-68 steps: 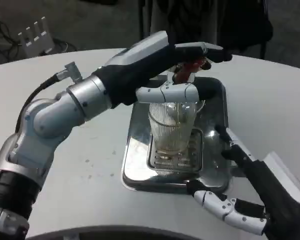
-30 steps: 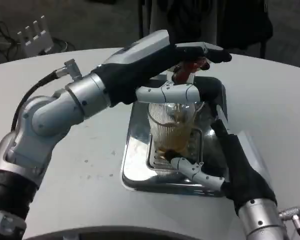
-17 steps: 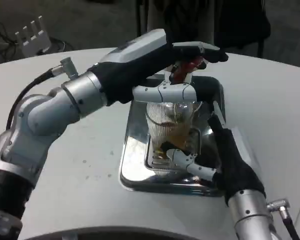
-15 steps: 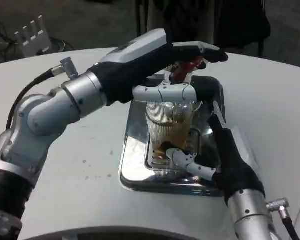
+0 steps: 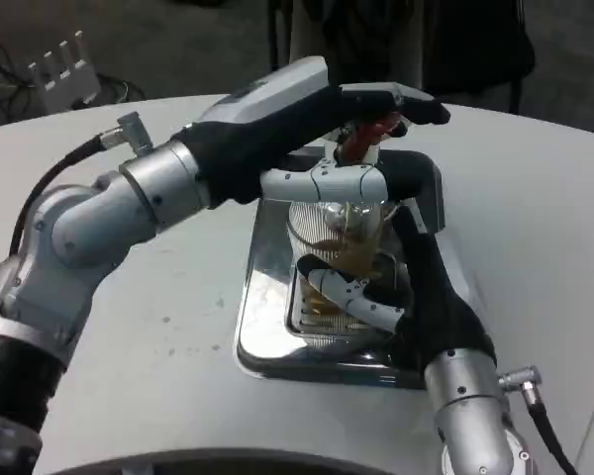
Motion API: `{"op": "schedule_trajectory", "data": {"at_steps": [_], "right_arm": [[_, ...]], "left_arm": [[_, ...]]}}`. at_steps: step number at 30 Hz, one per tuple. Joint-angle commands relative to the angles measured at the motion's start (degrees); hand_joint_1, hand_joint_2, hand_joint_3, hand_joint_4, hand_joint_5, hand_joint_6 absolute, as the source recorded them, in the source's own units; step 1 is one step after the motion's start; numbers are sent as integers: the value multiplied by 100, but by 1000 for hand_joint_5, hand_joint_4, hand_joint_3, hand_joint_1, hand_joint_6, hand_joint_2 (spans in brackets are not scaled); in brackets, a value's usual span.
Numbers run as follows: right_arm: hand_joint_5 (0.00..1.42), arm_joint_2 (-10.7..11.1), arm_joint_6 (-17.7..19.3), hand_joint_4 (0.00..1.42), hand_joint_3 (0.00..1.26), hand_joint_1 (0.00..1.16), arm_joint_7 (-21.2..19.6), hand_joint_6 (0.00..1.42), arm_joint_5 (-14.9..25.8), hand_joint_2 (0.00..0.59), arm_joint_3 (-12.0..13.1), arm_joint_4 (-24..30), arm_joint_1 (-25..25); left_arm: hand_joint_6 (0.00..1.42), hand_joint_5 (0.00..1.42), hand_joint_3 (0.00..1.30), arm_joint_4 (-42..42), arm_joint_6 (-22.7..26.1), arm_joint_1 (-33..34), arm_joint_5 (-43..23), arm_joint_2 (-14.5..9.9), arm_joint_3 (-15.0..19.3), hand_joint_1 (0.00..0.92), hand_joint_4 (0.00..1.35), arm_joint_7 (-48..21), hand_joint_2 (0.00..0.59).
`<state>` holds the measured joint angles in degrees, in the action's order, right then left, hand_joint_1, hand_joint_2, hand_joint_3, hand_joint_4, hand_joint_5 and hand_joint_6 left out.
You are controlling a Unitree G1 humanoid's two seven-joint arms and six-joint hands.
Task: Grasp the cup under the faucet to collect the drink, then remove the cup.
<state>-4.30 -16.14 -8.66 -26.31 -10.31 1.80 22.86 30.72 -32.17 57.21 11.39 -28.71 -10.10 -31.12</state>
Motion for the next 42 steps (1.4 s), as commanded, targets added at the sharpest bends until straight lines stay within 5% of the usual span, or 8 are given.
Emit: {"op": "schedule_trajectory", "data": {"at_steps": [1, 42], "right_arm": [[42, -6, 105, 0, 0, 731, -46, 102, 118, 205, -39, -191, 68], [60, -354, 369, 0, 0, 717, -855, 106, 380, 200, -109, -1402, 729]], "left_arm": [[296, 265, 273, 127, 55, -63, 105, -106, -81, 0, 200, -164, 89], [296, 269, 282, 326, -36, -6, 72, -242, -42, 0, 204, -232, 103]]}}
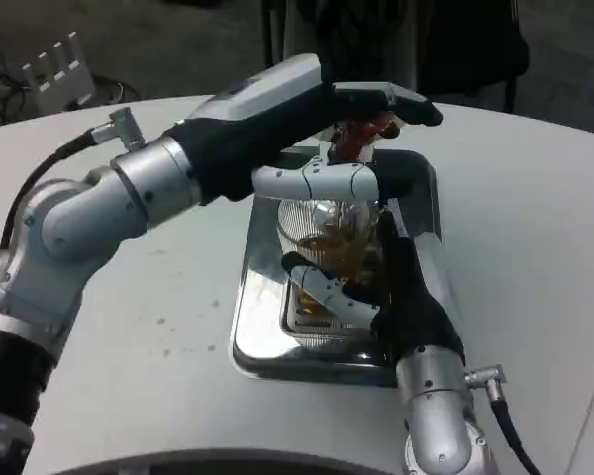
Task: Grasp the cup under the faucet to collect the drink, then remove the cup.
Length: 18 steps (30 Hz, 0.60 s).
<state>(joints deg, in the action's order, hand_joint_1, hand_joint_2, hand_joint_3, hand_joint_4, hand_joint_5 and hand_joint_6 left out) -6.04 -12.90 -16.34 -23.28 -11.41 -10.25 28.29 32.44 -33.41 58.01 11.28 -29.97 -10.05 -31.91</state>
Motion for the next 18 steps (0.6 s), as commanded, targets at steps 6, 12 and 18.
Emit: {"op": "schedule_trajectory", "data": {"at_steps": [6, 12, 18], "right_arm": [[61, -218, 87, 0, 0, 717, -144, 108, 125, 200, -30, -297, 224], [80, -310, 144, 2, 0, 710, -378, 110, 114, 207, -74, -378, 234], [128, -396, 118, 63, 25, 705, -540, 140, 119, 209, -199, -493, 304]], "left_arm": [[296, 269, 282, 195, 71, -75, 73, -132, -43, 0, 204, -151, 103], [305, 269, 282, 225, 49, -77, 65, -161, -57, 0, 204, -155, 104], [308, 269, 282, 233, 44, -70, 60, -178, -56, 0, 204, -155, 105]]}}
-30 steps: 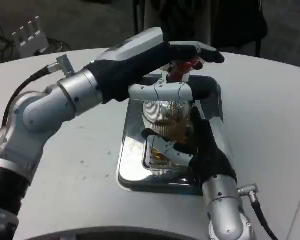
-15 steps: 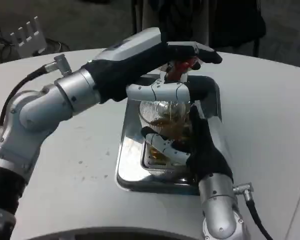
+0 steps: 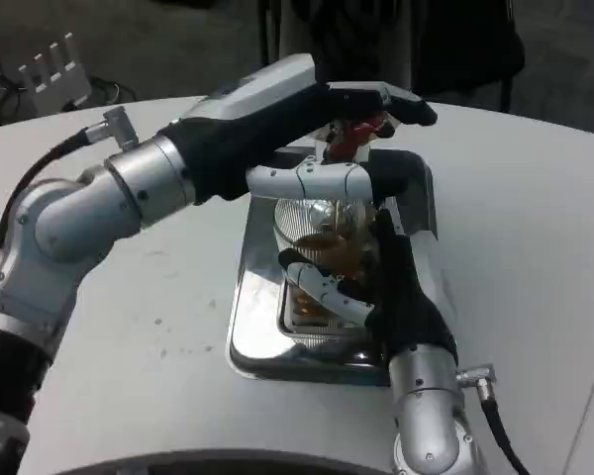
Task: Grasp the cup under the faucet to collect the drink, then remove the cup.
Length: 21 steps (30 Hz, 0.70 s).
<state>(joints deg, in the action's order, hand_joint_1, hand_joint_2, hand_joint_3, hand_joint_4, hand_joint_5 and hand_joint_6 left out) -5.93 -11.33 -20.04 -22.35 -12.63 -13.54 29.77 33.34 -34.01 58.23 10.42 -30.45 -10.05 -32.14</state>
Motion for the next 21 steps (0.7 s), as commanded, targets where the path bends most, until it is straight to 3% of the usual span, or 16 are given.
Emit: {"op": "schedule_trajectory", "data": {"at_steps": [1, 9, 17, 21], "right_arm": [[129, -416, -50, 64, 27, 705, -215, 140, 20, 209, -97, -179, 161], [145, -555, 55, 74, 36, 705, -498, 143, 120, 209, -205, -436, 232], [235, -777, 181, 179, 135, 696, -998, 228, 252, 222, -300, -711, 322], [256, -817, 211, 190, 155, 693, -1060, 249, 331, 226, -364, -835, 383]], "left_arm": [[308, 269, 282, 140, 106, -94, 143, -135, -53, 0, 204, -134, 105], [310, 269, 282, 117, 104, -130, 120, -222, -40, 0, 204, -170, 105], [310, 269, 282, 86, 104, -163, 83, -271, -29, 0, 204, -193, 105], [310, 269, 282, 85, 97, -186, 76, -308, -21, 0, 204, -201, 105]]}}
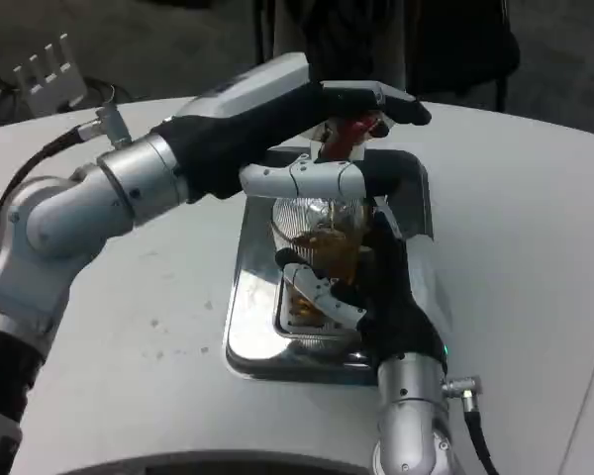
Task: Grasp the cup under the faucet to collect the drink, then remove the cup.
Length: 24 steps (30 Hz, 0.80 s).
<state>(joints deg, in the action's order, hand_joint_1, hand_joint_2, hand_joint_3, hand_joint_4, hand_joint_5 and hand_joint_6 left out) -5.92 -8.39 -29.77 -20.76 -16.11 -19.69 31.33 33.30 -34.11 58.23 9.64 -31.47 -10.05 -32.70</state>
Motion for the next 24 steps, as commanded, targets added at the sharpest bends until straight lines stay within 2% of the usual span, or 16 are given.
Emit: {"op": "schedule_trajectory", "data": {"at_steps": [1, 11, 24], "right_arm": [[259, -832, -92, 191, 159, 693, -110, 262, 170, 226, -39, -245, 238], [262, -883, 56, 203, 169, 692, -262, 282, 287, 226, -100, -463, 254], [340, -906, 194, 289, 270, 693, -509, 360, 344, 226, -114, -526, 228]], "left_arm": [[310, 269, 282, 88, 105, -190, 155, -213, -21, 0, 204, -144, 105], [310, 269, 282, 74, 89, -224, 127, -293, -2, 0, 212, -178, 106], [326, 276, 273, 13, 28, -318, -2, -269, 112, 0, 206, -102, 95]]}}
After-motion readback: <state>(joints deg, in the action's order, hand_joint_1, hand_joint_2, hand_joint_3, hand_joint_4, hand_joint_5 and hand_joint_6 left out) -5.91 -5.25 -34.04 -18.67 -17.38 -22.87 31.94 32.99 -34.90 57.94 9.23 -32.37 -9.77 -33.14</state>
